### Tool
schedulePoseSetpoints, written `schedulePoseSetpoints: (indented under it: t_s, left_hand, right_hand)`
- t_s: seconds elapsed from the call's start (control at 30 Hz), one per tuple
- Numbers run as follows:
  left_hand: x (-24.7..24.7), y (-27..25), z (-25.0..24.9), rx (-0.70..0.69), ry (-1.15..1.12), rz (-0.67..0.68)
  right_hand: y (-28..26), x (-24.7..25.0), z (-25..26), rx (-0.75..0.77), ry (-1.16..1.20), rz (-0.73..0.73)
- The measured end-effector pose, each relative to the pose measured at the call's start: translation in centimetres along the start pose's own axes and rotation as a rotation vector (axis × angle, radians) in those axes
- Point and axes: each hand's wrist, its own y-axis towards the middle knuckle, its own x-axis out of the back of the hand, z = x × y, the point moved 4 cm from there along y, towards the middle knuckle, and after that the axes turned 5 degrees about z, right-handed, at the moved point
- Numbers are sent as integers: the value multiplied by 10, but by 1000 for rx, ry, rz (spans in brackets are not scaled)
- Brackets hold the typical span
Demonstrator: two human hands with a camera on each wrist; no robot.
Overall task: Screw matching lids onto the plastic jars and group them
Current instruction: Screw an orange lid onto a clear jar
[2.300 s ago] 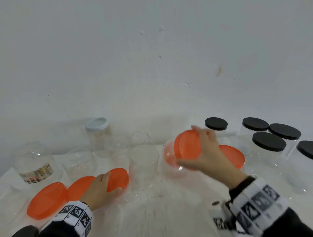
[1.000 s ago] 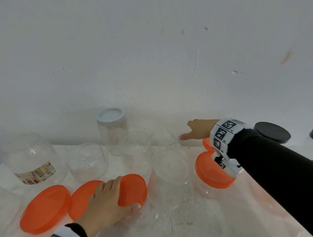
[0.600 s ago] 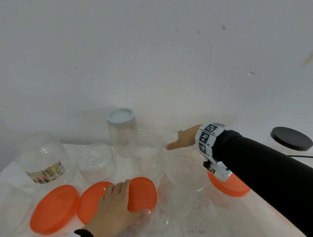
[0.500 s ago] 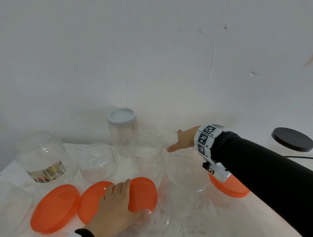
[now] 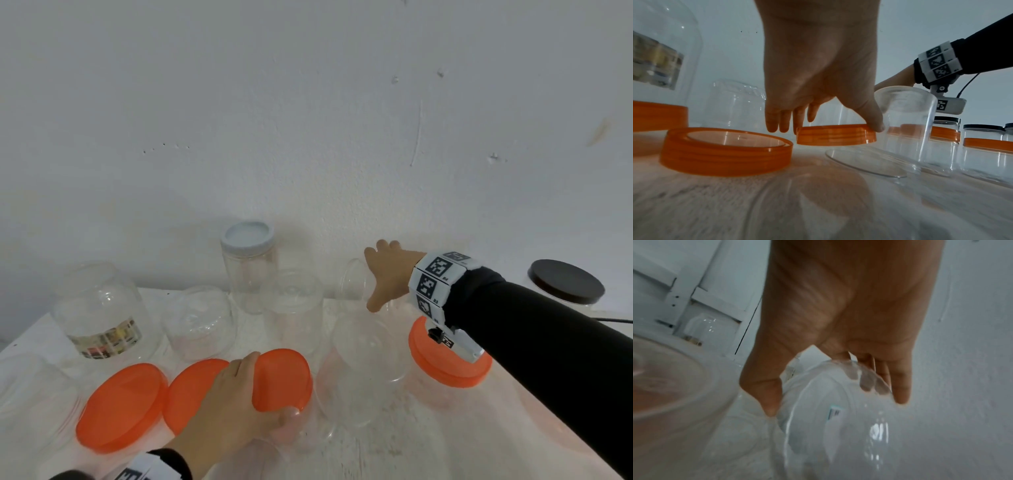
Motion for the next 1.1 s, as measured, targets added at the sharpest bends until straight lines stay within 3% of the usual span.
schedulePoseSetpoints:
  t_s: [0.23, 0.5, 0.87, 1.1]
  left_hand:
    - [13, -21, -6, -52, -94, -85]
    - [24, -55, -16, -108, -232, -168]
    - [27, -105, -33, -176, -446, -200]
    - [24, -124, -46, -210, -521, -197]
  right_hand:
    - [-44, 21, -10, 80, -134, -307]
    - [-103, 16, -29, 27, 65, -420]
    - [-173, -44, -29, 32, 598, -312]
    - [-208, -87, -7, 158, 909, -141]
